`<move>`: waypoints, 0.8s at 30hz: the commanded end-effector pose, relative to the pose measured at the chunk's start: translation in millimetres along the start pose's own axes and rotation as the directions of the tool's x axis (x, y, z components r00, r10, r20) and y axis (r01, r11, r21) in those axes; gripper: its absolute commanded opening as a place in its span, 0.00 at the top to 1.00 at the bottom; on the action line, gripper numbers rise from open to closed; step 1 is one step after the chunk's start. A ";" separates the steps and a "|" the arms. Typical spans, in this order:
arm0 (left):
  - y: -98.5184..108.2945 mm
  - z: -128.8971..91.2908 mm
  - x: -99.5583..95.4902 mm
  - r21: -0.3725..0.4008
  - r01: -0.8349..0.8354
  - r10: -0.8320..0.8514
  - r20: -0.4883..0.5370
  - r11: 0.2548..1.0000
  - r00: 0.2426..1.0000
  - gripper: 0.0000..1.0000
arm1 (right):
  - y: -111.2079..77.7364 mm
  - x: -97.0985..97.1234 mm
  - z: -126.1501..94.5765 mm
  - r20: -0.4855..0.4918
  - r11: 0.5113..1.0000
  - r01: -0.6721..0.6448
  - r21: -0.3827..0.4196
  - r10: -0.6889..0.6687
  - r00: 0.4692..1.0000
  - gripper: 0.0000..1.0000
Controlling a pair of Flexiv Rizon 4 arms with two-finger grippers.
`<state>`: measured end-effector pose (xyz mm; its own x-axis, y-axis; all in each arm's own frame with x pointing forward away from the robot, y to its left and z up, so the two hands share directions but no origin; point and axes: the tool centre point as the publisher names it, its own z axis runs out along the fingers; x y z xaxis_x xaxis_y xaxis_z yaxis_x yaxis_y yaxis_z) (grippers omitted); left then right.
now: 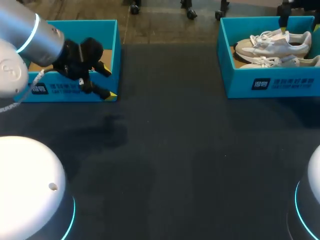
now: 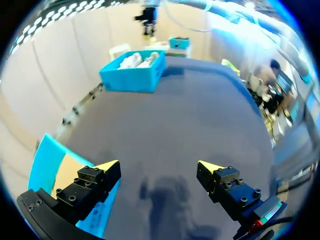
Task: Take the shoe out of the shoebox, open the shoe tongue, remove and reinsert the insole, then place the shoe into the shoebox
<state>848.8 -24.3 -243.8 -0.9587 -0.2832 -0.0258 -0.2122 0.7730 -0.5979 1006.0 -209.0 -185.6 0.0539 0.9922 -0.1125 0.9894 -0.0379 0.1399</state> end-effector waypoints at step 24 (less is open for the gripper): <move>-11.7 -3.0 -11.8 -0.126 0.462 -0.421 0.254 0.878 0.871 0.00 | -67.4 23.6 -7.0 -0.058 0.997 0.057 0.059 -0.053 0.997 0.00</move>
<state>855.2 -19.0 -238.1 -0.7869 -0.6167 -0.0201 -0.5202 0.6805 -0.5161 948.0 -182.1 -188.9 0.0032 0.9982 -0.0598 0.9980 0.0006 0.0635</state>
